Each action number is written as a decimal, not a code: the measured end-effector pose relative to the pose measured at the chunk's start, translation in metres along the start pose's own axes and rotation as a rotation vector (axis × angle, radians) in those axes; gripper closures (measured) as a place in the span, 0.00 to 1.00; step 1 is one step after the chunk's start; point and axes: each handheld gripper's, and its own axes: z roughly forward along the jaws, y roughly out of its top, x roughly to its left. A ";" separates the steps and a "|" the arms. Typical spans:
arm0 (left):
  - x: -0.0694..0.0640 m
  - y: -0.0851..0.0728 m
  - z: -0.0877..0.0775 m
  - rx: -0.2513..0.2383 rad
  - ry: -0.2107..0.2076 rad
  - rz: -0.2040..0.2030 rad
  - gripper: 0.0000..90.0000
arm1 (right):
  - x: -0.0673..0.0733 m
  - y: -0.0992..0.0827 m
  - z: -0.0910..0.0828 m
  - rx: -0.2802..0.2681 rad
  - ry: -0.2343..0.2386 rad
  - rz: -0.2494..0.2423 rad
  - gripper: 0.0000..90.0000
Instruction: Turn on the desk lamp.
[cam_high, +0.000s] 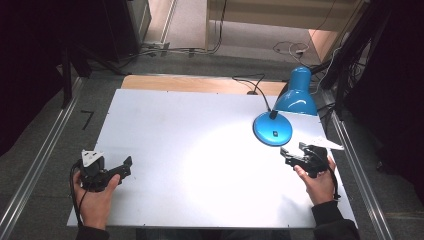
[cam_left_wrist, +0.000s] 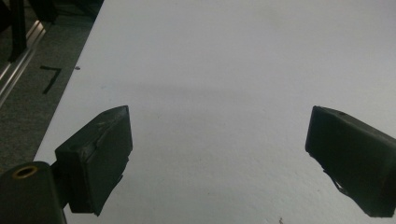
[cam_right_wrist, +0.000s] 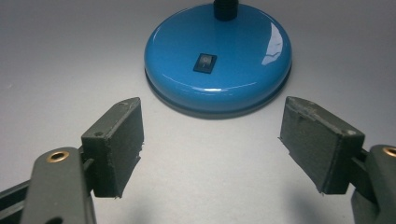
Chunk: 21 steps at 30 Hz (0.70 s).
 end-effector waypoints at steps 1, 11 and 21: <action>0.000 0.000 0.000 0.001 0.000 0.001 0.09 | 0.000 -0.001 -0.001 0.002 0.002 0.001 0.23; 0.000 0.000 0.000 0.000 0.001 -0.001 0.09 | -0.002 -0.006 -0.012 -0.001 0.003 -0.001 0.22; 0.000 0.000 0.000 0.001 0.002 -0.001 0.09 | -0.006 -0.011 -0.024 -0.003 -0.002 -0.004 0.21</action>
